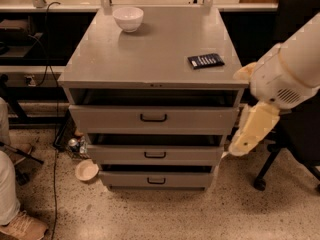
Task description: Open bottom drawer
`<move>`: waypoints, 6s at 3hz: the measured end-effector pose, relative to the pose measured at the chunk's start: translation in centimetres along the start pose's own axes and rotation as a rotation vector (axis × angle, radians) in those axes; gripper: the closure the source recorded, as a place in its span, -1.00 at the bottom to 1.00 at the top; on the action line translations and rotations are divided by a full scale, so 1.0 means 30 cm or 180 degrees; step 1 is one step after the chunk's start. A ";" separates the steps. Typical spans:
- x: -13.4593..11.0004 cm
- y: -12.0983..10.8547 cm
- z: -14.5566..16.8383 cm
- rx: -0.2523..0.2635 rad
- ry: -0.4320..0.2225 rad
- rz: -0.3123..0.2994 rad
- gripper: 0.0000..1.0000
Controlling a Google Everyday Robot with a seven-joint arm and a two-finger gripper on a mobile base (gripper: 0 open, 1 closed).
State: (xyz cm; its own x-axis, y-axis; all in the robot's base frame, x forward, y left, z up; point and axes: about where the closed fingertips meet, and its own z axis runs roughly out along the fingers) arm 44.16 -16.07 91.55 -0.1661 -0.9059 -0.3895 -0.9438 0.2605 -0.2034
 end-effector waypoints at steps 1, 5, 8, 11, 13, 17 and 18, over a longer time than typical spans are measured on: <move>-0.030 0.075 0.191 -0.0325 -0.0325 0.0131 -1.00; 0.228 0.153 0.589 -0.0550 -0.0279 0.0148 -1.00; 0.334 0.247 0.942 -0.0801 -0.0240 0.0099 -1.00; 0.531 0.215 1.259 -0.0698 -0.0001 0.0145 -1.00; 0.685 0.210 1.517 -0.0708 -0.0006 -0.0055 -1.00; 0.932 0.156 1.967 -0.0440 -0.0438 -0.0421 -1.00; 0.932 0.156 1.967 -0.0440 -0.0438 -0.0421 -1.00</move>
Offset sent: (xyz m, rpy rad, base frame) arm -0.0024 0.0286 -0.0469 0.1083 0.0697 0.0222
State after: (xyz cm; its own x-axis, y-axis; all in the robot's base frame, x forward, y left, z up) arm 51.96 -20.48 26.70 -0.0068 -0.8726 -0.4884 -0.9865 0.0858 -0.1394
